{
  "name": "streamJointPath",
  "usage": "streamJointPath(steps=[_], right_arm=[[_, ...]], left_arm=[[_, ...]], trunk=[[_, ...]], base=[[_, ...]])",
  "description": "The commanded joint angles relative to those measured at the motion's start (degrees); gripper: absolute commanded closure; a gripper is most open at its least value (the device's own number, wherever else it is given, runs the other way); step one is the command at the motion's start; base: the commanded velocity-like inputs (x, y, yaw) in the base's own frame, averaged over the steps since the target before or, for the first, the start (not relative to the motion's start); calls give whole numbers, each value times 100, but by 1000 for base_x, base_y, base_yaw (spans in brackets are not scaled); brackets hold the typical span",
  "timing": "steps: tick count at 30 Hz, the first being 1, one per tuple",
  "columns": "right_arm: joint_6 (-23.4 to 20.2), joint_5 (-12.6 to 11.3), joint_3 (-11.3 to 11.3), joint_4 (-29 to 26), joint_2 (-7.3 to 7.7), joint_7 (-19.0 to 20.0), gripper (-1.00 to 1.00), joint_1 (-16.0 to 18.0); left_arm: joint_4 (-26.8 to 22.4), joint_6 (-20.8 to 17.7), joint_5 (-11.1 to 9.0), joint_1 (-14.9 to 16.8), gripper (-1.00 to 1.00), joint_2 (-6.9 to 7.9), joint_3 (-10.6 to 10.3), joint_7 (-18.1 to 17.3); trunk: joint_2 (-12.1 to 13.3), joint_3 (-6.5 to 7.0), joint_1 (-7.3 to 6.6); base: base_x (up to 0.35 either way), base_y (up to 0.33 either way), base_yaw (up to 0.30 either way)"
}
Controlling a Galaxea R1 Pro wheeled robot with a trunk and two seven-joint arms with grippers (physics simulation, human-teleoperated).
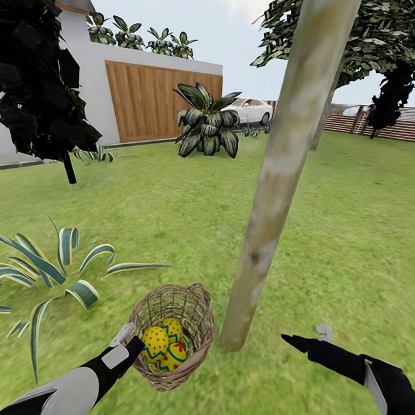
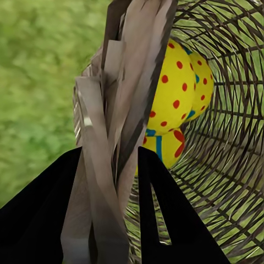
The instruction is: Take the three Easter eggs out of the wicker basket on the lawn in the garden, then place them on the lawn next to a single tree (choose any tree) so that all three eggs are next to the same tree and none are left in the basket.
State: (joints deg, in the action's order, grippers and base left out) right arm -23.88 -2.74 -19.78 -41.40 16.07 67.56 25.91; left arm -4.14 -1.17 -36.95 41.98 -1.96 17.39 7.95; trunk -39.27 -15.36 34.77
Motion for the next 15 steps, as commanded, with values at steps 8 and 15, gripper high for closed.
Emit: streamJointPath(steps=[8,15], right_arm=[[-144,27,50,-47,7,-23,-100,19],[-121,45,36,-12,-7,-23,-100,19]], left_arm=[[-16,-15,21,3,100,1,58,22],[-16,-15,21,3,100,-6,54,22]], trunk=[[-330,-152,177],[-611,-278,331]], base=[[0,0,0],[0,0,0]])
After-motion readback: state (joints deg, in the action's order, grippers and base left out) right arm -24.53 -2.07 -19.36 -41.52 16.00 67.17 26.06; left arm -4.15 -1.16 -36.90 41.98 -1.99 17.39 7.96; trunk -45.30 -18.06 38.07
